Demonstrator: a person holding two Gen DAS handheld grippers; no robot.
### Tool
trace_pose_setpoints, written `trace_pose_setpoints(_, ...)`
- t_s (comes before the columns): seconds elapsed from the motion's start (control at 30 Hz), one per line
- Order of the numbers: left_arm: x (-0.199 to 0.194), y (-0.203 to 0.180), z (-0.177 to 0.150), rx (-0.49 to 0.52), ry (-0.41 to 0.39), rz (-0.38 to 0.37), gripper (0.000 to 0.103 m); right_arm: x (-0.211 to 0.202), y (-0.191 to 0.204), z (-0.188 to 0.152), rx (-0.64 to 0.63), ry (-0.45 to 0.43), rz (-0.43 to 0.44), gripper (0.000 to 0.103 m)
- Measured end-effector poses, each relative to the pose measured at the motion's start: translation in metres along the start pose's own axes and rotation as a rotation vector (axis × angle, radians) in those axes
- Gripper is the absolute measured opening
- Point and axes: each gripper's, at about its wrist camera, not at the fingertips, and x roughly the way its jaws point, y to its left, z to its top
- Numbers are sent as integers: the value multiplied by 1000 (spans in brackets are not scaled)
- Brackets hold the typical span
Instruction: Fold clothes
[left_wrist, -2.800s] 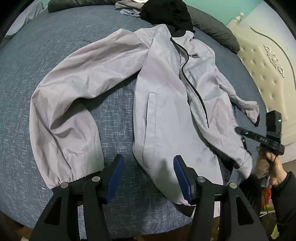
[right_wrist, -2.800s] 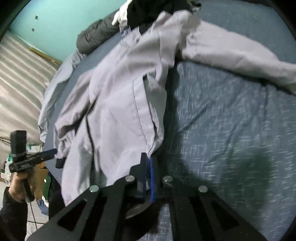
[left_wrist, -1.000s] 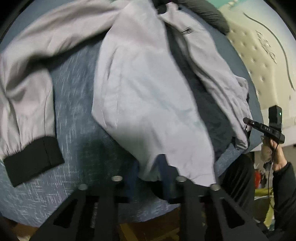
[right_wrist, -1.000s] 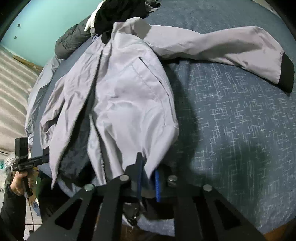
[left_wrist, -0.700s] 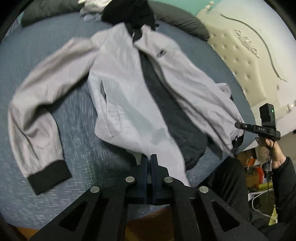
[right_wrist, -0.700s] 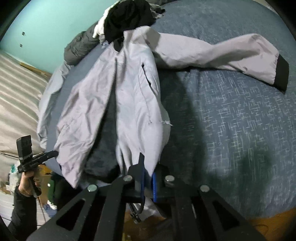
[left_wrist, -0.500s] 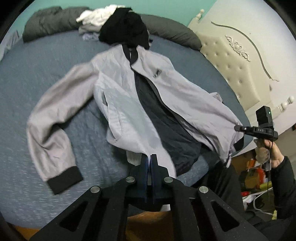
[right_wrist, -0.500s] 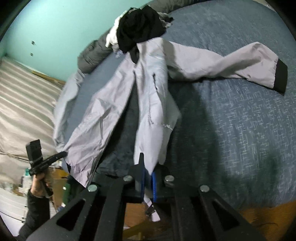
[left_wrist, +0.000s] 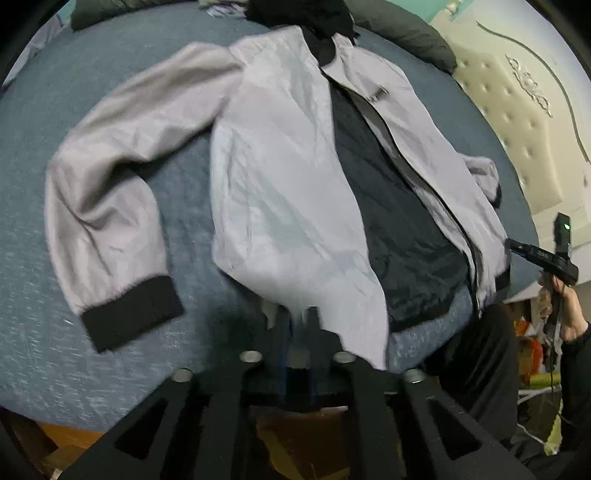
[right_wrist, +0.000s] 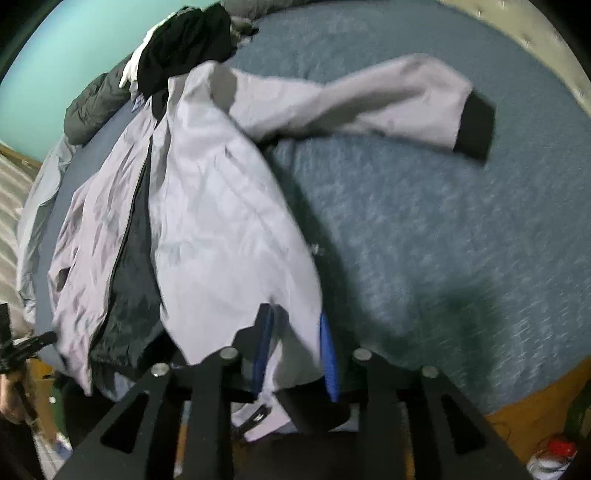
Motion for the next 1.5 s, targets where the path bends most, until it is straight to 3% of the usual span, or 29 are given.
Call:
trace_pose_setpoints(0.1, -20, 0, 18, -1, -56, 36, 50, -12, 7, 17, -44, -66, -23, 28)
trace_pose_setpoints(0.2, -30, -5, 40, 22, -97, 52, 55, -15, 21, 38, -77, -117, 26, 32)
trace_pose_setpoints(0.43, -18, -9, 97, 37, -130, 52, 56, 7, 62, 76, -189, -108, 116, 42)
trace_pose_setpoints(0.73, 12, 6, 180, 14, -150, 46, 56, 36, 79, 150, -176, -139, 166, 46)
trace_pose_setpoints(0.87, 23, 20, 222, 16, -161, 79, 58, 48, 81, 190, -189, -159, 150, 47)
trace_pose_setpoints(1.1, 55, 63, 285, -11, -144, 148, 63, 84, 76, 260, -247, -149, 45, 52)
trace_pose_setpoints(1.33, 97, 98, 313, -39, -95, 173, 65, 139, 63, 304, -233, -96, 29, 55)
trace_pose_setpoints(1.5, 121, 110, 320, -30, -73, 196, 65, 184, 69, 316, -251, -39, 16, 64)
